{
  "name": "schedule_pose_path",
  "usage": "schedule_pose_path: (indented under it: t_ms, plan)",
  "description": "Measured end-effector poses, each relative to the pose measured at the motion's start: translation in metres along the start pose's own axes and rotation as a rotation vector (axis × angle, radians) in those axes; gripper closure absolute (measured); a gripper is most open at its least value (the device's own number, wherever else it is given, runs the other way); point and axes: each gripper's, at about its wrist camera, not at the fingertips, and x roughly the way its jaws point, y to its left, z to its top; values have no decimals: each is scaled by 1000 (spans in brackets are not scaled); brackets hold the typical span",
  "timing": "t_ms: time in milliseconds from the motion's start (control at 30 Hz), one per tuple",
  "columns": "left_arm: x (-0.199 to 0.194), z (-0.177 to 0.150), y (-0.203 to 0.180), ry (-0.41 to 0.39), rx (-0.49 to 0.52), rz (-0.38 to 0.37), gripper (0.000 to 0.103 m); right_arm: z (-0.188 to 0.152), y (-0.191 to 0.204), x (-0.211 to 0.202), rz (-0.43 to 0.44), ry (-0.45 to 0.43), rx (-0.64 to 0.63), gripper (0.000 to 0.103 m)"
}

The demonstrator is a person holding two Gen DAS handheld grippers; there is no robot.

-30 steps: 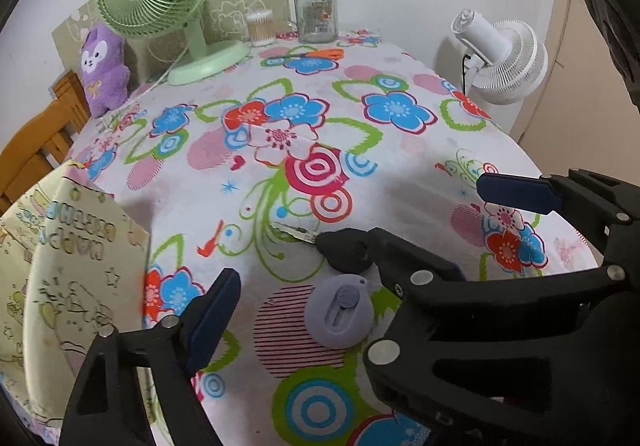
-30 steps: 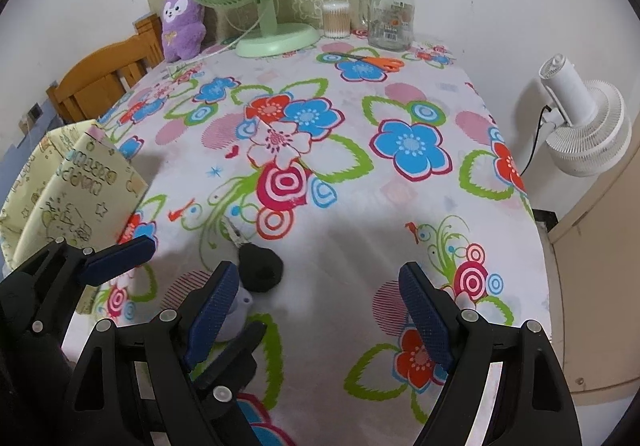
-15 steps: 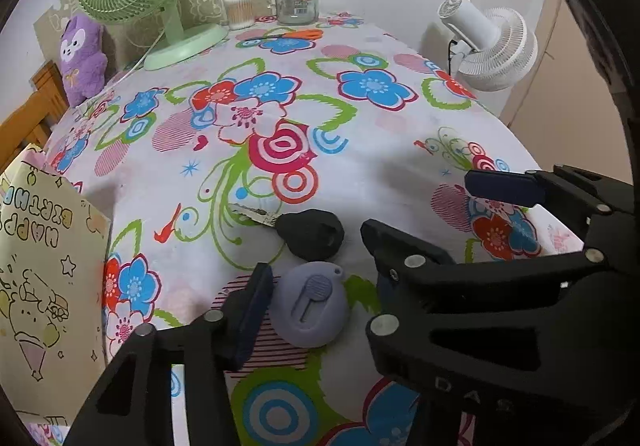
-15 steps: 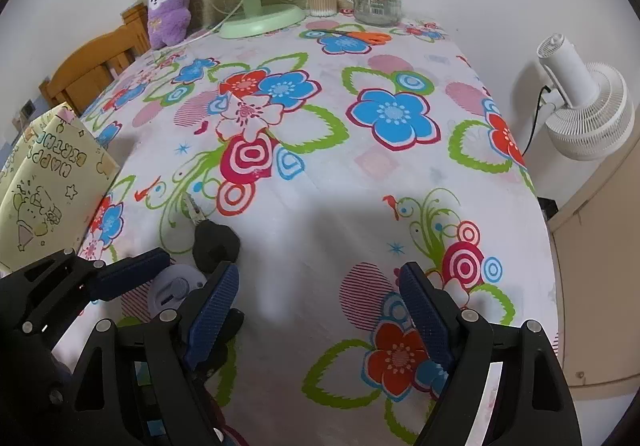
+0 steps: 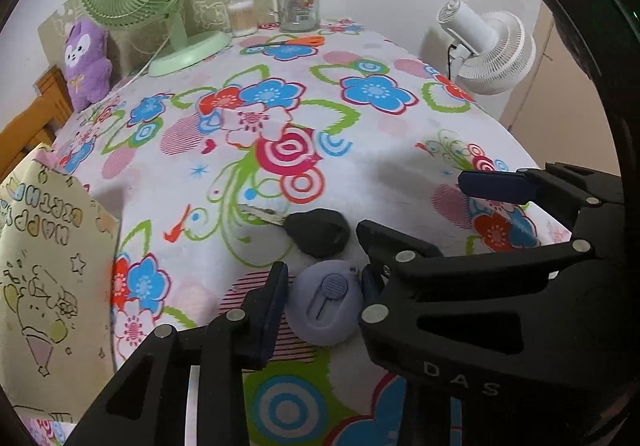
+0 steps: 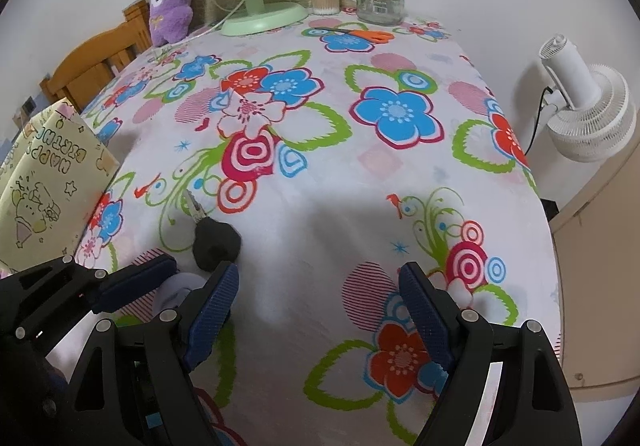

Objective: Organize rigid objects
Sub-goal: 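Grasp the grey-blue round object with the left gripper while the right gripper approaches the black key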

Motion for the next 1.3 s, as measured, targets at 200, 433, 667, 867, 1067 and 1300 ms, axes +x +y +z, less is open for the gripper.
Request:
schedule_pose_path:
  t_ms: [200,433,667,867,1067,1300]
  plan:
    - [-3,-1,12,-6,-1,33,64,7,17,4,18,0,-28,18]
    - [-1,-3,32,6,-38,41,64,15,34,14,39,15,-52,18]
    - [0,-6,49,14,-86,22,64,20,48,25,24,26,-83,19]
    - [0,-8,49,5,-86,10,64,23,57,30,-9,37,-114,22]
    - [-1,-8,51,4,-92,-9,64,24,63,27,-12,25,-140,42]
    - [-3,-8,51,7,-106,-14,64,20,63,21,-25,14,-143,75]
